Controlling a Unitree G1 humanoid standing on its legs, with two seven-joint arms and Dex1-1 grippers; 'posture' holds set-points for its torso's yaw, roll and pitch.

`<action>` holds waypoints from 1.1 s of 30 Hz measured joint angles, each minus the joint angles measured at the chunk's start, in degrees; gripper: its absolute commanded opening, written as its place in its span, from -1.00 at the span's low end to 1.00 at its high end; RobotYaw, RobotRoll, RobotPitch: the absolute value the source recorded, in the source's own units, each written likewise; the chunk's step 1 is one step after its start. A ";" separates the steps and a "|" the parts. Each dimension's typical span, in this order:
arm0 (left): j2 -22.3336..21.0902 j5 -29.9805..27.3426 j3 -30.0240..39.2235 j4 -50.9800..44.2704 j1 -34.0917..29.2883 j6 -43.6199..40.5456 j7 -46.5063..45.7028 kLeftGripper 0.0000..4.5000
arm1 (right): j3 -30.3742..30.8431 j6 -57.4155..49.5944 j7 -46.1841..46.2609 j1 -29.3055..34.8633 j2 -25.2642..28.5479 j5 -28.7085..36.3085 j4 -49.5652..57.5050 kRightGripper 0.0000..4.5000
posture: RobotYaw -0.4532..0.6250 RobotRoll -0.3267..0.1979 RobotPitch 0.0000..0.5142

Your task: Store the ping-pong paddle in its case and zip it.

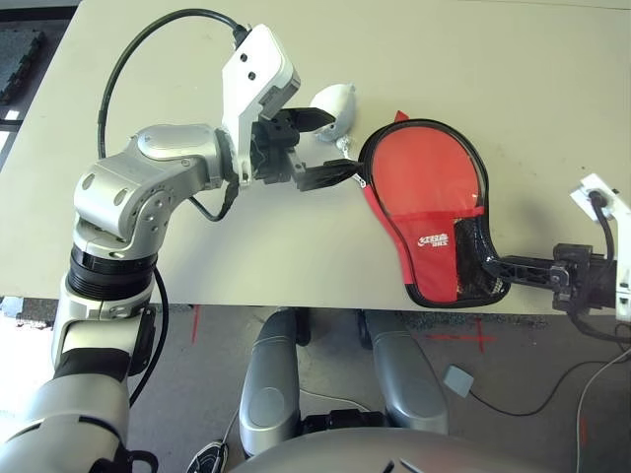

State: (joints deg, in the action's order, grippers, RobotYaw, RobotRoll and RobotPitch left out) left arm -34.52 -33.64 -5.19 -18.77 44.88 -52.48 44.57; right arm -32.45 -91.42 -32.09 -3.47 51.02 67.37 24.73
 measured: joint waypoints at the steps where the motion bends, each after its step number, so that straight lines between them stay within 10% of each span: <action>1: 0.04 0.01 -0.01 0.11 0.02 0.04 0.01 1.00 | -0.05 0.01 0.02 0.26 0.18 0.32 0.02 -0.98 | -0.41 0.25 0.29; 11: 0.21 0.11 -0.38 1.24 0.19 0.74 0.12 1.00 | -0.49 0.81 -1.00 3.39 3.07 0.96 0.14 -0.98 | -0.40 0.25 0.29; 24: 0.17 0.36 -0.36 1.36 0.14 1.17 0.08 1.00 | 1.60 23.47 -19.54 5.08 16.93 -11.96 -6.95 0.99 | -0.38 0.25 0.29; 33: 0.12 1.06 0.12 1.83 0.11 1.51 -0.59 1.00 | 17.48 43.51 -23.78 -14.44 10.54 -24.86 -15.64 0.99 | -0.36 0.25 0.30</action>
State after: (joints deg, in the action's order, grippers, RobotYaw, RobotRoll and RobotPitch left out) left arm -34.40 -32.58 -5.07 -16.94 44.99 -50.97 43.97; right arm -14.97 -47.92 -55.87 -17.91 61.56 42.51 9.09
